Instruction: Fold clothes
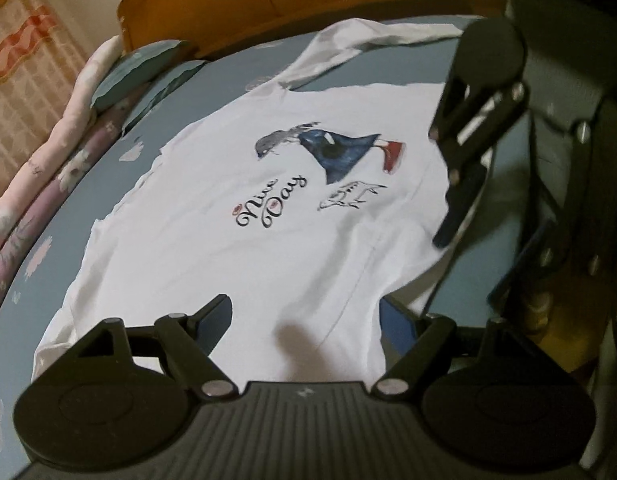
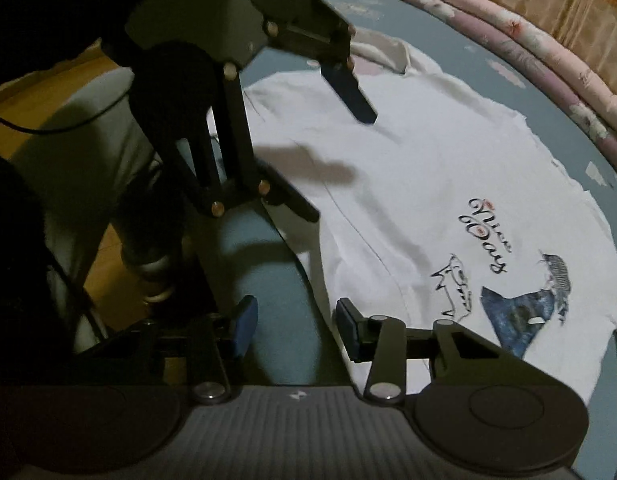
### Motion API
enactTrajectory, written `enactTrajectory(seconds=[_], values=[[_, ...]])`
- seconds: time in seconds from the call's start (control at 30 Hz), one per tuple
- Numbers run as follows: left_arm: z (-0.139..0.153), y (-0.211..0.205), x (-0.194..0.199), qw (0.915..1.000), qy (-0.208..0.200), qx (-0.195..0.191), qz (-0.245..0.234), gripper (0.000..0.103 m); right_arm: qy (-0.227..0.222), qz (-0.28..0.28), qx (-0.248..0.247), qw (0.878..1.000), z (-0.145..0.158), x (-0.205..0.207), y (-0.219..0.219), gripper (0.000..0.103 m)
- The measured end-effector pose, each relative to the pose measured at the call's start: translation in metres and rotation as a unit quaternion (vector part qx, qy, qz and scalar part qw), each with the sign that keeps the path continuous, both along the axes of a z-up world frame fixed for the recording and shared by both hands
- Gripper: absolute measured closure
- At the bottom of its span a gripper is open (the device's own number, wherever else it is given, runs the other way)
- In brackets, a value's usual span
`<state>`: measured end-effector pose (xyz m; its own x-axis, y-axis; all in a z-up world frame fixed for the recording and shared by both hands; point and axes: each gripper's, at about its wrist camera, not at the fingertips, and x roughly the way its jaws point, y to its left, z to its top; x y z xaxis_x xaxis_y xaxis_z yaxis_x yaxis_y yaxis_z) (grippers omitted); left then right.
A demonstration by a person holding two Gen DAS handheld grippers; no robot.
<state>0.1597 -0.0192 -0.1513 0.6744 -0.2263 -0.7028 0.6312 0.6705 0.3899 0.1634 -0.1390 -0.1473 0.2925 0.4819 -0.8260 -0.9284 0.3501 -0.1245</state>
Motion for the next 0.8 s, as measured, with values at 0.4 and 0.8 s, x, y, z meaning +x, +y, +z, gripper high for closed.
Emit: enactTrajectory(seconds=[0.4,0.8], values=[[-0.003,0.014,0.022,0.9978,0.007,-0.030,0.059,0.021,-0.005,0.030,0.030,0.999,0.017,-0.014,0.012,0.066],[0.017,0.041,-0.014,0.9961,-0.007,-0.050,0.072,0.022,-0.041,0.028,-0.032,0.998,-0.002,-0.004,0.018,0.083]])
